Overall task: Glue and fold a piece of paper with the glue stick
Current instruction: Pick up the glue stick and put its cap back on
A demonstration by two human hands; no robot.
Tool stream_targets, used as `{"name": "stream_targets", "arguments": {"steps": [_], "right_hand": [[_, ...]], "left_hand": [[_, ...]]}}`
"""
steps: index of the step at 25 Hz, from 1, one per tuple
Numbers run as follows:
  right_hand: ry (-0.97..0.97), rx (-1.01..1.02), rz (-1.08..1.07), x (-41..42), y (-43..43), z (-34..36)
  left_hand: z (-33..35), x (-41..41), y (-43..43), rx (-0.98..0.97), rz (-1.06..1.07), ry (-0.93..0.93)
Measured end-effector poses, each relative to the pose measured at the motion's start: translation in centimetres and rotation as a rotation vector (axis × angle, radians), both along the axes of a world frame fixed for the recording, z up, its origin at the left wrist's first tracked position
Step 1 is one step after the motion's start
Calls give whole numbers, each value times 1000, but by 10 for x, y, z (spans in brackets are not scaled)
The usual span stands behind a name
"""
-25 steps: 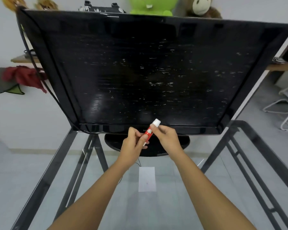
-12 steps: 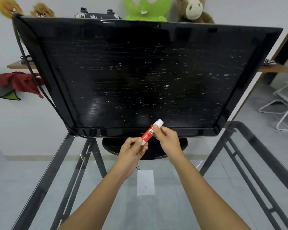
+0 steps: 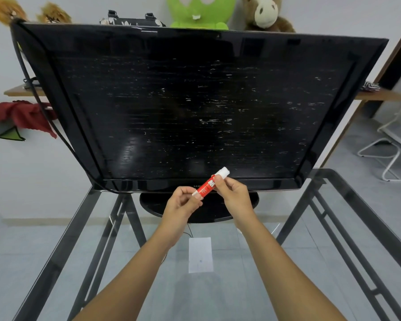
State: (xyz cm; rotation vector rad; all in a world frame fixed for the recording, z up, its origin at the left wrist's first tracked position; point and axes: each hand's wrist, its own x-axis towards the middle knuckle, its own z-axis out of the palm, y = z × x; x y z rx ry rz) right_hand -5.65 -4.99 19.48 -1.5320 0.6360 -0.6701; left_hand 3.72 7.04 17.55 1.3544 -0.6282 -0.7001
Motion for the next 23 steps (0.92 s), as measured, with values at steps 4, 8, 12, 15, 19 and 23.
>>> {"name": "stream_targets", "arguments": {"steps": [4, 8, 12, 15, 19, 23], "right_hand": [[0, 12, 23, 1, -1, 0], [-10, 23, 40, 0, 0, 1], [-18, 38, 50, 1, 2, 2], [-36, 57, 32, 1, 2, 2], [-52, 53, 12, 1, 1, 1], [-50, 59, 26, 3, 3, 2]], "left_hand": [[4, 2, -8, 9, -19, 237], [13, 5, -13, 190, -5, 370], [17, 4, -16, 332, 19, 380], [15, 0, -20, 264, 82, 301], [4, -4, -9, 56, 58, -5], [6, -3, -9, 148, 84, -118]]}}
